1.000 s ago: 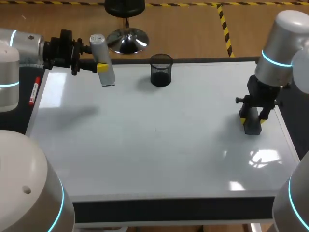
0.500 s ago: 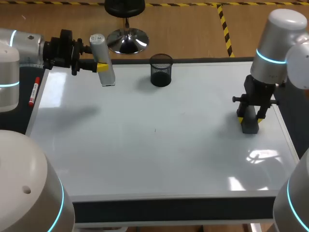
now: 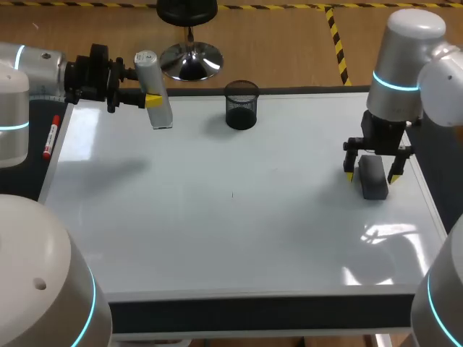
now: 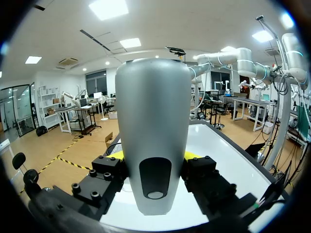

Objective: Pick up the inspection probe, press it on each red-marked spot on the whiteboard one by one, put down the probe, pick up the eraser, and wipe off all the red marks.

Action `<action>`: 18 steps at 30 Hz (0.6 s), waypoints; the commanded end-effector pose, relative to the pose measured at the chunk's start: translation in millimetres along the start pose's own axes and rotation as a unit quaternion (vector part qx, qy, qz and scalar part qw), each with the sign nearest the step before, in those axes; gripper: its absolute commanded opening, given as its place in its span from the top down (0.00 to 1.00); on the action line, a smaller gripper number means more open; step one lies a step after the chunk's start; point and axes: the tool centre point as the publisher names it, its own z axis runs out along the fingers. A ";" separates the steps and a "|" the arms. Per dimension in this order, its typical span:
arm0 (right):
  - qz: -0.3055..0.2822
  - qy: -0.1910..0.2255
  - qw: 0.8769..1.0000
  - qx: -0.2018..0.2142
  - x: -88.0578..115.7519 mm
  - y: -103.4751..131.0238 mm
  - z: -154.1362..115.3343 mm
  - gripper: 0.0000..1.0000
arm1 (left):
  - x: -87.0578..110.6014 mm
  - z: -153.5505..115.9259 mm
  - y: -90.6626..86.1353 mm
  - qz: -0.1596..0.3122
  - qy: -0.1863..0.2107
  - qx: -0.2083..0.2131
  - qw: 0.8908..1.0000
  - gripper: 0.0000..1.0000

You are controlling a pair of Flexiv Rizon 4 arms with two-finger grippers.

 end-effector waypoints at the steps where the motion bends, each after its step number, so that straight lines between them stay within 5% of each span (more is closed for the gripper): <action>1: 0.004 -0.011 1.000 -0.006 1.8 -6.8 -15.2 0.00 | -1.4 -0.5 -0.4 0.001 0.002 0.001 1.000 1.00; 18: 0.019 -0.040 0.998 -0.037 9.2 -17.6 -54.3 0.00 | -1.4 -0.5 -0.4 0.001 0.002 0.001 1.000 1.00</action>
